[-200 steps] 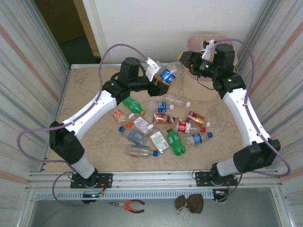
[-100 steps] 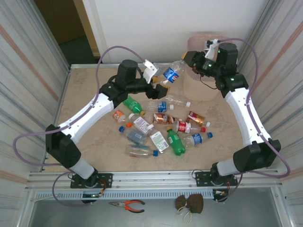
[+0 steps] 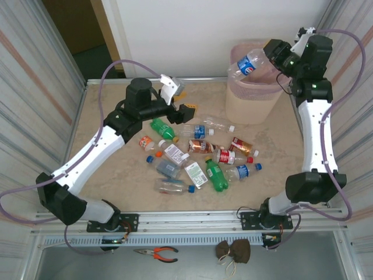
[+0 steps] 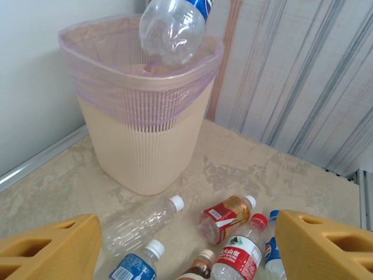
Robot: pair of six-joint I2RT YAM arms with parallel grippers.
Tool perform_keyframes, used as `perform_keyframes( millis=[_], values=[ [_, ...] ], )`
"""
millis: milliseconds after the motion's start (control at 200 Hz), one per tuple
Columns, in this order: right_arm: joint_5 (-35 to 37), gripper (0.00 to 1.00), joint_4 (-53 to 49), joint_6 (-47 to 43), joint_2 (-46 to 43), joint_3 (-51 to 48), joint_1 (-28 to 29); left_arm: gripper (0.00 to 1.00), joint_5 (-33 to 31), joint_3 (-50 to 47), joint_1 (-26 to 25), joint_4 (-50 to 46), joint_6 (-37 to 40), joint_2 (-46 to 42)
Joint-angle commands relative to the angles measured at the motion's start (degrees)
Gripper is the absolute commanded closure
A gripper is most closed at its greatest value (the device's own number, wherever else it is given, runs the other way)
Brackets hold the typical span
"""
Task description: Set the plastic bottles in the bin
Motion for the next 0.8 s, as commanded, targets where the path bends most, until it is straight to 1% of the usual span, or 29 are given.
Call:
perform_keyframes(
  millis=[0, 85, 251, 336, 516, 797],
  values=[
    [7.81, 0.71, -1.81, -6.58, 3.74, 4.78, -0.43, 0.22, -1.95, -1.68, 0.68, -0.62, 0.18, -2.46],
    [10.65, 0.71, -3.57, -10.25, 7.79, 8.69, -0.65, 0.22, -2.57, -2.84, 1.01, -0.85, -0.11, -3.40],
    [10.42, 0.71, -12.71, -20.21, 16.24, 18.91, -0.70, 0.22, -3.81, -5.13, 1.82, -1.64, -0.39, -5.53],
    [10.39, 0.71, -16.82, -23.65, 19.50, 21.97, -0.70, 0.22, -3.93, -6.23, 2.64, -1.55, -0.98, -6.23],
    [10.56, 0.71, -19.84, -27.93, 22.84, 22.11, -0.35, 0.22, -4.20, -7.85, 3.47, -2.21, -1.29, -7.06],
    [12.17, 0.71, -20.63, -30.44, 27.48, 19.32, 1.82, 0.22, -4.87, -9.75, 4.17, -2.33, -1.94, -8.04]
  ],
)
